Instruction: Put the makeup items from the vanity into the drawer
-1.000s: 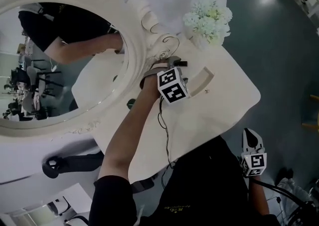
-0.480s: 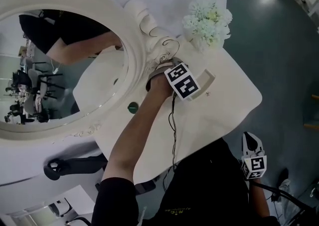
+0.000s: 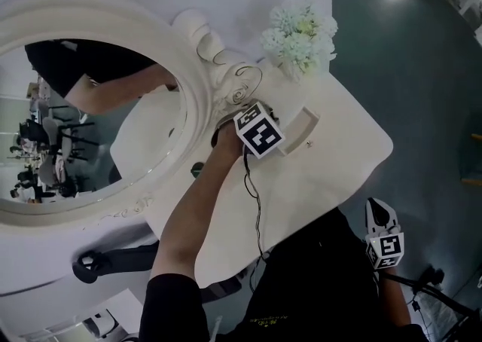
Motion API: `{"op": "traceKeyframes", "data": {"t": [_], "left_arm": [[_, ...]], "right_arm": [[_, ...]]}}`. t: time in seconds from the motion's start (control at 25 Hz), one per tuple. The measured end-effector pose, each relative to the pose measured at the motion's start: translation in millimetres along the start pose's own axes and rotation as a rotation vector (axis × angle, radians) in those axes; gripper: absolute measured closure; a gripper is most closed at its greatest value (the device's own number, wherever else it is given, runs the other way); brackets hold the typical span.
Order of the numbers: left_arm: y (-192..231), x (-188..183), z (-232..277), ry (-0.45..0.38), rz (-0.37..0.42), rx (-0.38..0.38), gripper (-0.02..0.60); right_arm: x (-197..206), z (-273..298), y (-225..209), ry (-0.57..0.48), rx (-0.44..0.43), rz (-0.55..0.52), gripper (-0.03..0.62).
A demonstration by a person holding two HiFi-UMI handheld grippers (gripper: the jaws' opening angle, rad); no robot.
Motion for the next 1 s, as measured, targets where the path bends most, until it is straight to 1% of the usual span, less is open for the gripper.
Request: {"op": "traceKeyframes", "data": {"t": [0.16, 0.28, 0.48, 0.64, 0.76, 0.88, 1.0], "left_arm": [[-8.2, 0.9, -12.5, -0.045, 0.022, -0.031, 0.472], [-13.5, -6.8, -30.3, -0.079, 0.038, -0.049, 0.474], [-34.1, -36.5, -63.5, -0.147, 0.106, -0.067, 0.476], [-58.5, -56.7, -68.8, -0.186, 0.145, -0.046, 0.476], [-72.6, -58.7, -52.7, -0.175, 0.154, -0.006, 0.476], [-80.8, -54.3, -31.4, -0.138, 0.139, 0.037, 0.476], [-80.8, -50.2, -13.2, -0.097, 0.111, 0.054, 0.476]], "right_arm": [[-2.5, 2.3, -2.9, 0.000, -0.002, -0.002, 0.591], [-5.0, 4.1, -3.1, 0.000, -0.006, -0.001, 0.592], [-10.7, 9.8, -3.2, -0.005, -0.019, -0.011, 0.591], [-12.8, 13.3, -3.7, -0.007, -0.026, -0.012, 0.591], [-12.4, 14.7, -5.1, -0.007, -0.026, -0.009, 0.591], [-10.9, 12.7, -6.9, -0.005, -0.023, -0.002, 0.591], [-9.3, 10.7, -10.1, -0.005, -0.015, 0.008, 0.591]]}}
Point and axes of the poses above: the fingertips, and each gripper's own axes: z forward along the fingers, y to its left, x out of its underside, the point moved 3 cm from there along -z, backward along the fingers, and after that the axes turned 7 degrees about z, right-handed, at the moved point
